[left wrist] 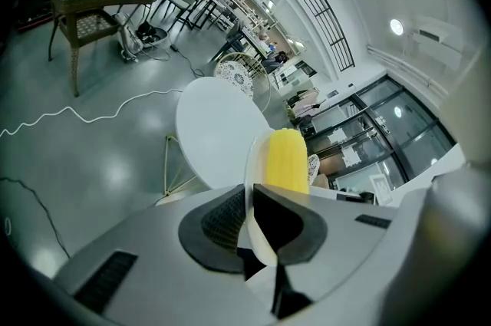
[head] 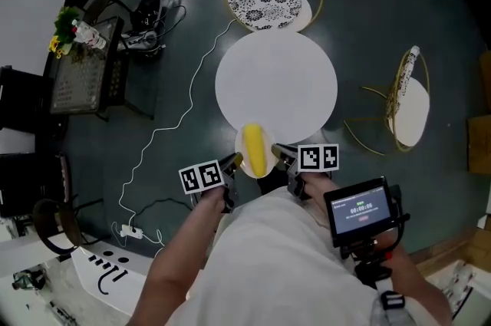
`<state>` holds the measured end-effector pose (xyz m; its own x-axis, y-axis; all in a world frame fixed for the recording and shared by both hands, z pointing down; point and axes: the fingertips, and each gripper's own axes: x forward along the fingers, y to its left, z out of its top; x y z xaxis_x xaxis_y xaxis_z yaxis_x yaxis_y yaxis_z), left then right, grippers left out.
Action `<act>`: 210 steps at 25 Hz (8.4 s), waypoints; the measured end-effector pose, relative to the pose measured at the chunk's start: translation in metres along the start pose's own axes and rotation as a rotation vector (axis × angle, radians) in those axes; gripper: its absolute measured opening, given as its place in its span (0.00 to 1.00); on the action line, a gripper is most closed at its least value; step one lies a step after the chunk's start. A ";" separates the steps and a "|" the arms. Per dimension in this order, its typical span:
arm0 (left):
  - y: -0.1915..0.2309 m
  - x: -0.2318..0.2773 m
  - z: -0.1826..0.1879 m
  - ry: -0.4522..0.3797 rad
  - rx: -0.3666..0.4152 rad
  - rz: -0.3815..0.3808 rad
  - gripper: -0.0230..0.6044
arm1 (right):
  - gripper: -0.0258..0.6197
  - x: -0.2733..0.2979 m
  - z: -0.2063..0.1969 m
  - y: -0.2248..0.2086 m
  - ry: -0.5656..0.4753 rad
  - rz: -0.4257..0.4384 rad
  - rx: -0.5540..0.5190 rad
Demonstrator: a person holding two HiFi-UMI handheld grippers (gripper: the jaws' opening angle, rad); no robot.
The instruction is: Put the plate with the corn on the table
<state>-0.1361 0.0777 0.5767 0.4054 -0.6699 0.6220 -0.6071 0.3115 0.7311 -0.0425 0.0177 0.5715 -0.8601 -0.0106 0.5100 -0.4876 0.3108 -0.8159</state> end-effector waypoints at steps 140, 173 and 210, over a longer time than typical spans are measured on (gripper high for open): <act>0.043 0.256 0.190 0.255 0.528 0.186 0.11 | 0.09 0.089 0.204 -0.196 -0.254 -0.472 0.035; -0.026 0.158 0.201 0.253 0.824 -0.105 0.05 | 0.05 0.037 0.189 -0.092 -0.378 -0.362 -0.033; -0.051 0.047 0.202 0.236 0.927 -0.491 0.05 | 0.05 0.008 0.151 0.054 -0.676 -0.340 -0.217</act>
<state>-0.2246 -0.1062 0.5123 0.8075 -0.4043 0.4295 -0.5834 -0.6552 0.4799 -0.0982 -0.1094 0.4900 -0.6076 -0.6925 0.3890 -0.7602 0.3650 -0.5375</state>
